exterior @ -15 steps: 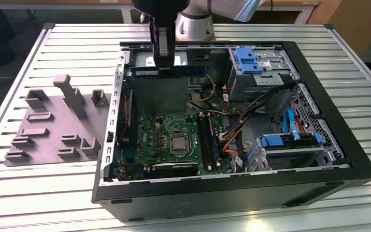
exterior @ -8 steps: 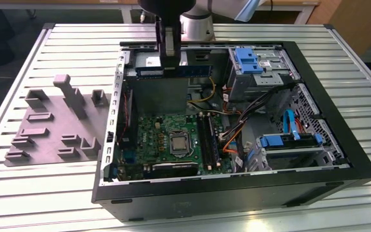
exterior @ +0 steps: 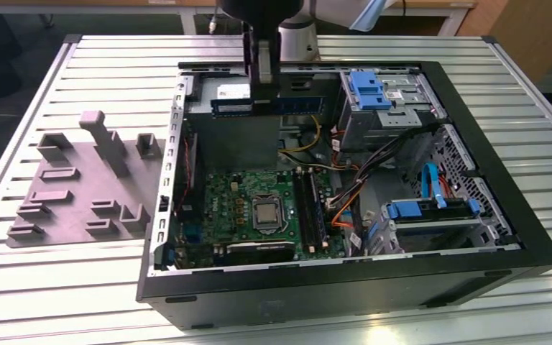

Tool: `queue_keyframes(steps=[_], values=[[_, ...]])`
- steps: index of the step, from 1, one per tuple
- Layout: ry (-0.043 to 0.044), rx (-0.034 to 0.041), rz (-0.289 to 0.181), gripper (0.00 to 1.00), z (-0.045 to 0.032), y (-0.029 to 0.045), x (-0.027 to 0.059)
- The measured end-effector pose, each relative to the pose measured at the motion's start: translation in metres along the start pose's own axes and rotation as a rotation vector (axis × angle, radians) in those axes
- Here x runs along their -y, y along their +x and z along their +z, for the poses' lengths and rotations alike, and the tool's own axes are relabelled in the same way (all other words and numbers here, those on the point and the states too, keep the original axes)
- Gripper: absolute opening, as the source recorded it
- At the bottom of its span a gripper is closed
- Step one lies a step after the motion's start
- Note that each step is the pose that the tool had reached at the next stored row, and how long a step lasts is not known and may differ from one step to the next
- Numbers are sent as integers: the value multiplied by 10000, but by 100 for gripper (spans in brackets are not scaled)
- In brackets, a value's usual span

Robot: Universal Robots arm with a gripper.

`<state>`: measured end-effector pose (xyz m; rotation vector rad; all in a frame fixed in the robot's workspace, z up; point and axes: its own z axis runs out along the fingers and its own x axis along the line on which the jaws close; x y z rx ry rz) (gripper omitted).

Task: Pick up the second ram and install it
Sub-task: 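Pick up the second ram and move it above second insertion slot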

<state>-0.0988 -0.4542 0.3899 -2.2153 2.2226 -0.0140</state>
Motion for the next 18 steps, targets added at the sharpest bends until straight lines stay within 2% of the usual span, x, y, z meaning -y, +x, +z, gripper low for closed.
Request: queue_keyframes(steps=[13, 18], values=[[0, -1, -1, 14, 2, -1, 251], [0, -1, 1, 14, 2, -1, 281]])
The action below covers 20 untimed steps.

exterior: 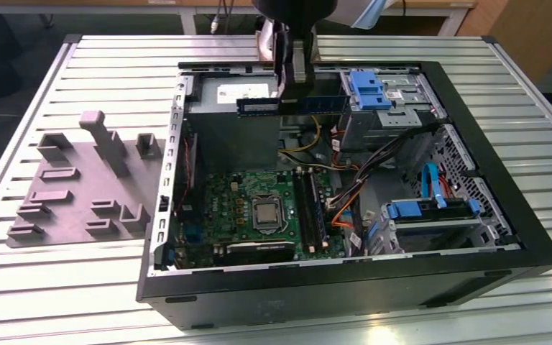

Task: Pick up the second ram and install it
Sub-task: 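Pick up the second ram and move it above second insertion slot, then insert the second ram into the second slot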

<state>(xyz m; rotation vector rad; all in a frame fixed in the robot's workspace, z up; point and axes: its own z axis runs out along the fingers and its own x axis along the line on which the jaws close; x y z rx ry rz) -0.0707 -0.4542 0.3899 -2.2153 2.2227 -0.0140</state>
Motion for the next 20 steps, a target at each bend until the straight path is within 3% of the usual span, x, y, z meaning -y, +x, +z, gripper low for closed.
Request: queue_keyframes(steps=[12, 20], values=[[0, 10, 36, 14, 0, -1, 5], [-2, -1, 1251, 14, 10, 0, 5]])
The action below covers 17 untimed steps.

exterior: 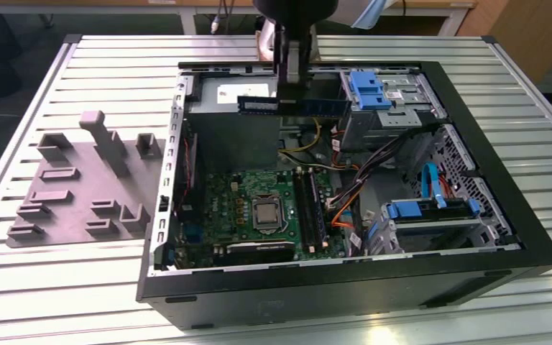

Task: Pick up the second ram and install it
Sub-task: 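Insert the second ram into the second slot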

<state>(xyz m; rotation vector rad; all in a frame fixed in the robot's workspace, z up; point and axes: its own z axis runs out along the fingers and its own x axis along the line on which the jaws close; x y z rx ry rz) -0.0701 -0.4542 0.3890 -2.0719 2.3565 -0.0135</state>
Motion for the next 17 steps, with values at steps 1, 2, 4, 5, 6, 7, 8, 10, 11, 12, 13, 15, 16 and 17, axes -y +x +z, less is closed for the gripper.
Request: queue_keyframes(steps=[1, 2, 4, 5, 6, 7, 8, 10, 11, 12, 13, 15, 16, 17], values=[[0, -1, 177, 14, 3, 0, 0], [-1, -3, 364, 14, 6, 0, 0], [-2, -7, 679, 14, 11, 0, 0], [-2, -8, 833, 14, 14, 0, 0], [-2, -10, 986, 14, 17, 0, 0], [-2, -11, 1134, 14, 21, 0, 0], [-2, -12, 1270, 14, 24, 0, 0], [-3, -15, 1535, 14, 29, 0, 0], [-3, -16, 1676, 14, 32, 0, -1], [-4, -17, 1804, 14, 35, 0, -1], [-4, -18, 1928, 14, 38, 0, -1], [-5, -20, 2170, 14, 43, 0, -1], [-6, -22, 2287, 14, 46, 0, -1], [-6, -22, 2404, 14, 49, 0, -1]])
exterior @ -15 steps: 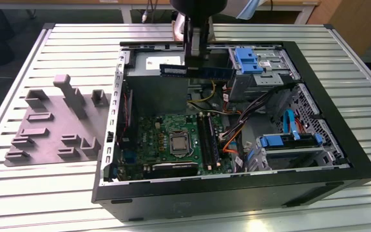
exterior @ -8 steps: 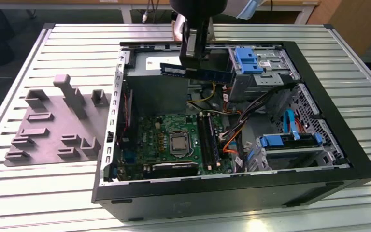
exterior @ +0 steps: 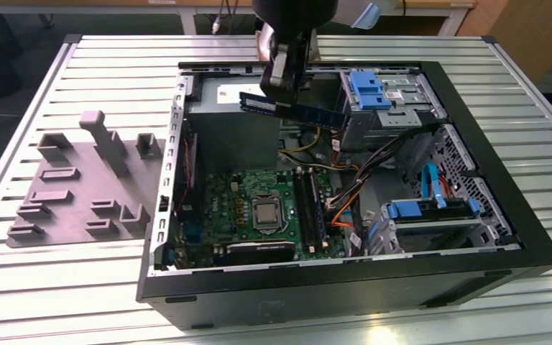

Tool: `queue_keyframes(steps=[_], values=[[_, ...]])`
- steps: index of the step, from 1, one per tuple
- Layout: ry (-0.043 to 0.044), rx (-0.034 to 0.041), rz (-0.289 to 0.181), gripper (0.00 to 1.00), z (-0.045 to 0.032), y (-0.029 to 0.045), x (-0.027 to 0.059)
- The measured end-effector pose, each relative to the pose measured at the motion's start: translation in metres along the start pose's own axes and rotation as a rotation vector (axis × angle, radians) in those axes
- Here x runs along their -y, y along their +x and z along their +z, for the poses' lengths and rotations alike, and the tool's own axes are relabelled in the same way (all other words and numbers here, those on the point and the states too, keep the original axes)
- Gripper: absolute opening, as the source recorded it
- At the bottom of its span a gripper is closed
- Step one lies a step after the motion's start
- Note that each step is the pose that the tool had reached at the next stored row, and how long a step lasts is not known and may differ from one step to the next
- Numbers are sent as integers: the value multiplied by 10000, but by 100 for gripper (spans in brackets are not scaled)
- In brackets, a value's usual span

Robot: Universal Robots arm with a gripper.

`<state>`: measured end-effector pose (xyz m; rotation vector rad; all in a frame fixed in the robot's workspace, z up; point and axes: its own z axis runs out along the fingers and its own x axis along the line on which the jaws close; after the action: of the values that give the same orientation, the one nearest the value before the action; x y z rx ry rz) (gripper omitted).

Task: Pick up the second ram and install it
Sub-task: 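Insert the second ram into the second slot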

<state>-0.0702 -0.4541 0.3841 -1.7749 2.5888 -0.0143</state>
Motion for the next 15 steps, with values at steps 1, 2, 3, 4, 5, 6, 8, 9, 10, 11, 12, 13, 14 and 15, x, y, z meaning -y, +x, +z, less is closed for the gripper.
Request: queue_keyframes(steps=[1, 2, 3, 4, 5, 6, 8, 9, 10, 11, 12, 13, 14, 15], values=[[0, -1, 123, 14, 3, 0, 0], [0, -2, 239, 14, 5, 0, 0], [0, -4, 353, 14, 7, 0, 0], [0, -4, 465, 14, 10, 0, 0], [-1, -4, 570, 14, 12, 0, 0], [-2, -6, 675, 14, 14, 0, 0], [-2, -8, 884, 14, 19, 0, 0], [-3, -8, 981, 14, 21, 0, 0], [-3, -10, 1077, 14, 23, 0, 0], [-3, -11, 1172, 14, 25, 0, 0], [-3, -11, 1268, 14, 27, 0, 0], [-4, -12, 1365, 14, 30, 0, 0], [-4, -13, 1479, 14, 31, 0, 0], [-4, -14, 1606, 14, 34, 0, 0]])
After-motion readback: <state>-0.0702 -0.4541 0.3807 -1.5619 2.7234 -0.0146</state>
